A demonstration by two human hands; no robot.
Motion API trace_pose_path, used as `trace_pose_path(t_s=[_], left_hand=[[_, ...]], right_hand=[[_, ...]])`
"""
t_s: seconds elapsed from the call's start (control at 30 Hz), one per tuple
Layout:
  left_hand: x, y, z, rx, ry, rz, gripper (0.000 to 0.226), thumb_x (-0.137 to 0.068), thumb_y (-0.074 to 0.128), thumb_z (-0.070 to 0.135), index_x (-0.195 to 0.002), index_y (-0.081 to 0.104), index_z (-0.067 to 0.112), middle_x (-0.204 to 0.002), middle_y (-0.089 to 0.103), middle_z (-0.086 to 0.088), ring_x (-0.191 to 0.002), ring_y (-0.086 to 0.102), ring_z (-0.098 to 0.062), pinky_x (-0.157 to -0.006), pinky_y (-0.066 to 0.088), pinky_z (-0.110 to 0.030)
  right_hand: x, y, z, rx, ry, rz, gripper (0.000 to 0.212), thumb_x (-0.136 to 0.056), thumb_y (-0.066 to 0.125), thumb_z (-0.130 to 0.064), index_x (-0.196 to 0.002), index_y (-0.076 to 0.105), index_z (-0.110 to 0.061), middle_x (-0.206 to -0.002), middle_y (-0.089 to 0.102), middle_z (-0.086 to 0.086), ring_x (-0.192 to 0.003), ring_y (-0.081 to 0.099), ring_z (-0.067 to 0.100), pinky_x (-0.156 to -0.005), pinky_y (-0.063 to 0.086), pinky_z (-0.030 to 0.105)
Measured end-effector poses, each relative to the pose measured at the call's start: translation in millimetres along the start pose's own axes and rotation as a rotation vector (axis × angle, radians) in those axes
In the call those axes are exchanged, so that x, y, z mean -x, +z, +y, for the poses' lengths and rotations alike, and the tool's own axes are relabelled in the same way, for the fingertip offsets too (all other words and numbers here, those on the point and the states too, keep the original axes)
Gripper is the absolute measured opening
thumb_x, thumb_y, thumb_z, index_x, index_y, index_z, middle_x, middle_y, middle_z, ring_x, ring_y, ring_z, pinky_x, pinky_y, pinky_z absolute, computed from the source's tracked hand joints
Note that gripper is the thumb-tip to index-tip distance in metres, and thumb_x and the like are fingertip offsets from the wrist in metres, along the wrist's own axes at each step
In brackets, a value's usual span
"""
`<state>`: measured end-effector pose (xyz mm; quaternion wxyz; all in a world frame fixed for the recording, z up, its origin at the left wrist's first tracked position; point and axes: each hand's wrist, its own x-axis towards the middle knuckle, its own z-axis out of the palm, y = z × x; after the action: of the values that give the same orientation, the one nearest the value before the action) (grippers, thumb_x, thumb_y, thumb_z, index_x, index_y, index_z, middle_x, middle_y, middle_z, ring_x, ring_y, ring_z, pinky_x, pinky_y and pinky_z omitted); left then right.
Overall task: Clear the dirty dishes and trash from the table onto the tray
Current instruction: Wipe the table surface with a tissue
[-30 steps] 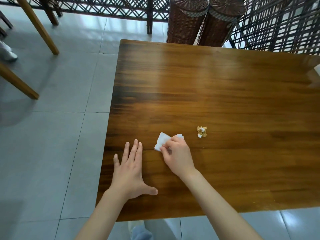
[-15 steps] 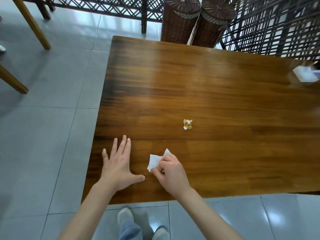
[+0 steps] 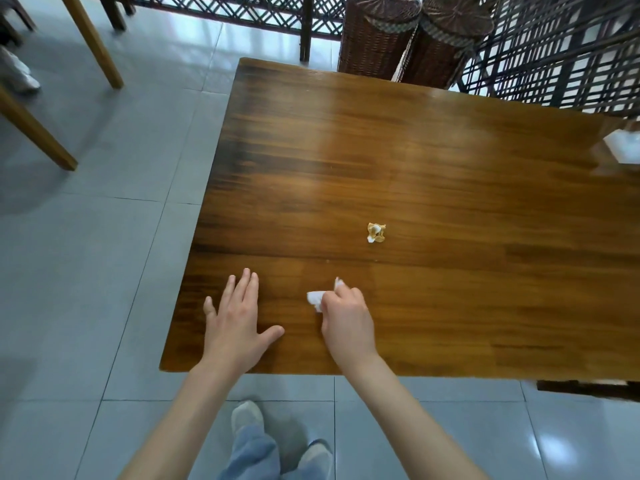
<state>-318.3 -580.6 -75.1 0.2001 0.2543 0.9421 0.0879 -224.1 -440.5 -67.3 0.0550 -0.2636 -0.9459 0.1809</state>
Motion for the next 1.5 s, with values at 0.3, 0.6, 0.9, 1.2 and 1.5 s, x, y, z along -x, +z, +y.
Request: trace_pose_path(t_s=[0.3, 0.6, 0.9, 1.2, 1.5], left_hand=[[1.8, -3.9, 1.7, 0.035, -0.017, -0.003, 0.098, -0.082, 0.057, 0.06, -0.151, -0.001, 0.022, -0.16, -0.003, 0.004, -0.147, -0.004, -0.019, -0.115, 0.006, -0.052], [-0.2, -3.6, 1.3, 0.028, -0.042, 0.002, 0.1, -0.08, 0.06, 0.06, -0.151, -0.001, 0.024, -0.16, -0.004, 0.005, -0.147, -0.004, -0.018, -0.115, 0.007, -0.052], [-2.2, -4.8, 2.6, 0.045, -0.059, 0.005, 0.101, -0.078, 0.061, 0.062, -0.151, 0.0, 0.026, -0.159, -0.003, 0.006, -0.147, -0.003, -0.017, -0.115, 0.006, -0.051], [-5.6, -8.8, 12.8, 0.059, -0.051, 0.024, 0.104, -0.078, 0.065, 0.058, -0.15, -0.003, 0.028, -0.159, 0.002, 0.007, -0.147, -0.001, -0.018, -0.115, 0.004, -0.049], [-50.3, -25.4, 39.5, 0.079, 0.075, 0.086, 0.097, -0.08, 0.062, 0.058, -0.151, 0.003, 0.028, -0.159, 0.003, 0.007, -0.147, -0.003, -0.018, -0.115, 0.0, -0.045]], right_hand=[[-15.1, -47.8, 75.0, 0.036, 0.221, 0.15, 0.011, -0.088, 0.056, -0.002, -0.083, 0.066, 0.0, -0.085, 0.062, 0.013, -0.082, 0.056, 0.029, -0.067, 0.044, 0.033], [24.7, -33.0, 64.6, -0.101, -0.133, -0.039, 0.017, -0.077, 0.068, 0.007, -0.066, 0.064, -0.006, -0.071, 0.06, 0.006, -0.071, 0.057, 0.024, -0.061, 0.049, 0.026], [-55.5, -38.5, 99.0, -0.104, 0.406, 0.199, 0.017, -0.091, 0.055, -0.009, -0.091, 0.07, -0.001, -0.086, 0.062, 0.013, -0.075, 0.053, 0.022, -0.063, 0.033, 0.024], [-66.2, -7.8, -7.2, -0.177, -0.15, -0.01, 0.014, -0.087, 0.058, 0.0, -0.079, 0.069, -0.002, -0.08, 0.06, 0.012, -0.084, 0.058, 0.027, -0.071, 0.049, 0.031], [-124.9, -58.0, 49.8, -0.104, 0.039, 0.233, 0.01, -0.085, 0.063, -0.004, -0.081, 0.072, -0.003, -0.09, 0.063, 0.01, -0.094, 0.051, 0.028, -0.069, 0.044, 0.03]])
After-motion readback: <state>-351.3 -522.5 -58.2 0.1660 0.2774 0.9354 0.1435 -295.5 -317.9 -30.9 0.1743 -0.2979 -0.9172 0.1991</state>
